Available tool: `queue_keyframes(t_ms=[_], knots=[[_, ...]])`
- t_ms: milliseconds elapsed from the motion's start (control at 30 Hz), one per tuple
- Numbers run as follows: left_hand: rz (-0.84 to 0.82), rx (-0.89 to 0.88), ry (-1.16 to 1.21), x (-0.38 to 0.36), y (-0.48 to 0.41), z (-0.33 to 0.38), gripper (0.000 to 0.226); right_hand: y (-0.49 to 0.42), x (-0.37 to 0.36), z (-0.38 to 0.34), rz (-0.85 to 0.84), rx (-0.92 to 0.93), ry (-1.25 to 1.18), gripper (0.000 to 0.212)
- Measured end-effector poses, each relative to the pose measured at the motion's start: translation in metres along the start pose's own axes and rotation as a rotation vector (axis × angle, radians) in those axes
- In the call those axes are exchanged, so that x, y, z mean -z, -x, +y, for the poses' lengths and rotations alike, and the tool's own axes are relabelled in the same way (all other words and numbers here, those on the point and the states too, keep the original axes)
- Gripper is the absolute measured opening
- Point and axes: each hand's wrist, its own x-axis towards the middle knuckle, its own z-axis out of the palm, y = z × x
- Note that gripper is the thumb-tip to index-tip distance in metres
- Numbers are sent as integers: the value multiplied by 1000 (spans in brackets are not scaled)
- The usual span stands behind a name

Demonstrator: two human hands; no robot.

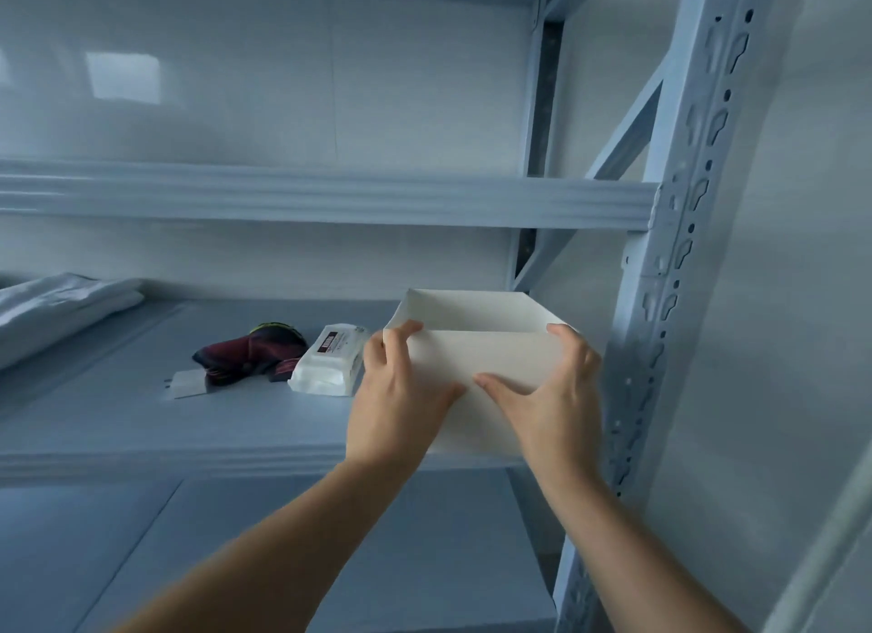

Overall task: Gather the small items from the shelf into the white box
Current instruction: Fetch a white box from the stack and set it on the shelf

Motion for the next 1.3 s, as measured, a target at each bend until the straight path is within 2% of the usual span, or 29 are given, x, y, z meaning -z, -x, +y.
queue_keyframes(t_ms=[333,567,867,1133,1300], knots=[[-29,-9,-3,-63,-72,-58,79,-44,-84,40,19,-46,24,103],[-10,-28,-20,-90,-89,-87,80,-52,-121,61,3,-38,-32,100],[-1,-69,-93,-110,-81,-102,82,-45,-131,87,-69,-45,-50,98],[17,-17,-141,-112,-76,-92,79,-49,-131,97,-104,-58,-85,94],[24,-47,-180,-109,-67,-87,78,-47,-121,100,-105,-56,-105,95]])
